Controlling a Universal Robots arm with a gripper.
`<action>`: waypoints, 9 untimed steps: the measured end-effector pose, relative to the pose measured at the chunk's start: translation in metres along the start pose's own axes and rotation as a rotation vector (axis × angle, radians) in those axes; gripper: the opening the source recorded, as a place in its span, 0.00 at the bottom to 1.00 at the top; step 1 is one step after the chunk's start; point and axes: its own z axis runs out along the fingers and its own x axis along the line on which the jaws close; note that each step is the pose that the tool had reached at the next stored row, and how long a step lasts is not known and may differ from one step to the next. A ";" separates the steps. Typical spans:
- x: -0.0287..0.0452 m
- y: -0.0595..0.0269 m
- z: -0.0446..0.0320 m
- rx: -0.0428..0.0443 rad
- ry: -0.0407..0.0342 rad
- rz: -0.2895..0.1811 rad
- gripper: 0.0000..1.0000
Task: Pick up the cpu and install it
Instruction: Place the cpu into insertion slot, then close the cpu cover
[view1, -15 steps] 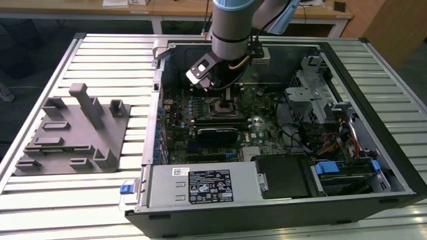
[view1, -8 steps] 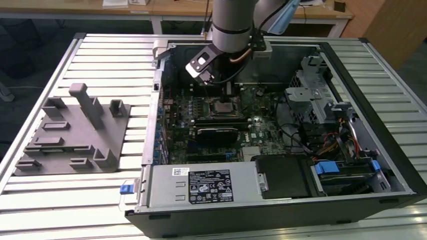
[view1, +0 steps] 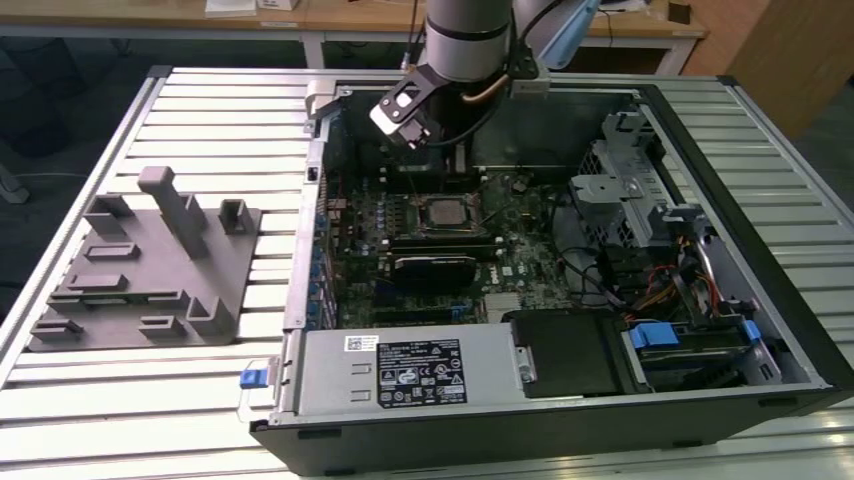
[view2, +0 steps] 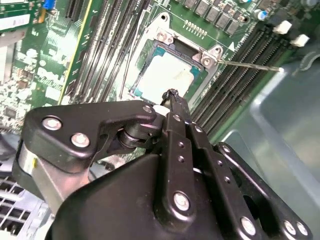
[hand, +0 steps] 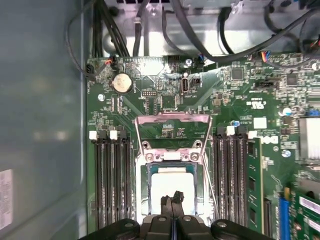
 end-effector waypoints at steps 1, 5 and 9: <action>0.0001 0.0001 -0.0024 0.0000 -0.0002 0.000 0.11; 0.0002 0.0001 -0.0054 -0.0002 -0.0006 0.000 0.11; 0.0001 0.0001 -0.0055 -0.0001 -0.0012 0.000 0.11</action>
